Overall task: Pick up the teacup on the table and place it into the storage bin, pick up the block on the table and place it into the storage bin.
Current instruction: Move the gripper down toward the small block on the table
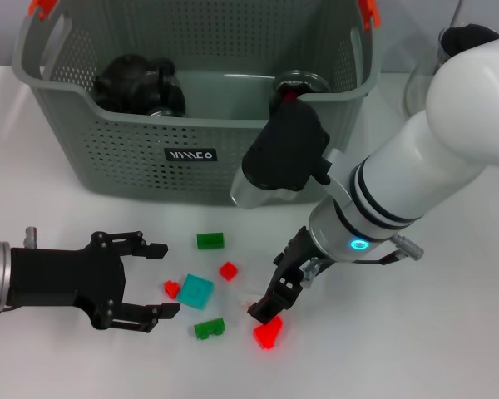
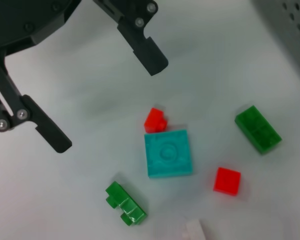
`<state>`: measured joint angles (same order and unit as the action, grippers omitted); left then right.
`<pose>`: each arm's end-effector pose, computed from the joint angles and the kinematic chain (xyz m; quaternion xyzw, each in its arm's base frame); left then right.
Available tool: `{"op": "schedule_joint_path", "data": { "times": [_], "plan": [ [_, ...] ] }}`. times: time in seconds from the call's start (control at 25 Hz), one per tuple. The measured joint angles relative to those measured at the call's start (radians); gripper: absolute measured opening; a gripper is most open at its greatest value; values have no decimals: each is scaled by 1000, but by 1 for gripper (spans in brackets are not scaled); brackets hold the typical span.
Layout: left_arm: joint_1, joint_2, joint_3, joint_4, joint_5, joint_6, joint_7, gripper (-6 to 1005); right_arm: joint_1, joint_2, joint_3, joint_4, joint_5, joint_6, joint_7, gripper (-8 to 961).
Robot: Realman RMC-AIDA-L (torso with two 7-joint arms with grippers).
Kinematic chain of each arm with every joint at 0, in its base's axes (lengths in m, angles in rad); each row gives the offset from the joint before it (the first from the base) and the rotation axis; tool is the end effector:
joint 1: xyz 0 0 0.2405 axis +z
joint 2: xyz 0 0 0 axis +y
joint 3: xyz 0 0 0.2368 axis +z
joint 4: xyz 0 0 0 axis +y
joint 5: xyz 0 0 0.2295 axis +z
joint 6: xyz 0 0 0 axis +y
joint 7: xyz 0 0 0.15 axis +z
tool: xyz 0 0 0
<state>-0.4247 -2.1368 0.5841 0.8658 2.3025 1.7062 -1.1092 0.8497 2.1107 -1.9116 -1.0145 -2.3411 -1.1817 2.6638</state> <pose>-0.2939 0.2917 0.0157 -0.9809 -0.0915 -0.1268 0.1157 0.1015 0.3394 -0.1368 -0.9579 0.2008 -0.1874 0.0834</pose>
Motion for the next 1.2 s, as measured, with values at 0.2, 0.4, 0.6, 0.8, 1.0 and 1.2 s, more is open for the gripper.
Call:
{"op": "schedule_joint_path", "data": {
  "times": [0.2,0.4,0.6,0.8,1.0,1.2],
  "plan": [
    [0,0,-1,-1,0,-1,0,846,-1,0,-22,2,0,23,0,912],
    [0,0,-1,-1,0,-1,0,846,-5,0,-36,4,0,35,-2,912],
    [0,0,-1,-2,0,-2,0,846,-7,0,-43,13,0,44,-2,911],
    [0,0,0,-2,0,-4,0,846,-9,0,-47,13,-4,44,-2,911],
    [0,0,-1,-2,0,-4,0,847,-9,-2,-47,10,-5,35,-2,911],
    [-1,0,-2,-2,0,-4,0,847,-10,-6,-47,7,-6,20,-2,911]
  ]
}}
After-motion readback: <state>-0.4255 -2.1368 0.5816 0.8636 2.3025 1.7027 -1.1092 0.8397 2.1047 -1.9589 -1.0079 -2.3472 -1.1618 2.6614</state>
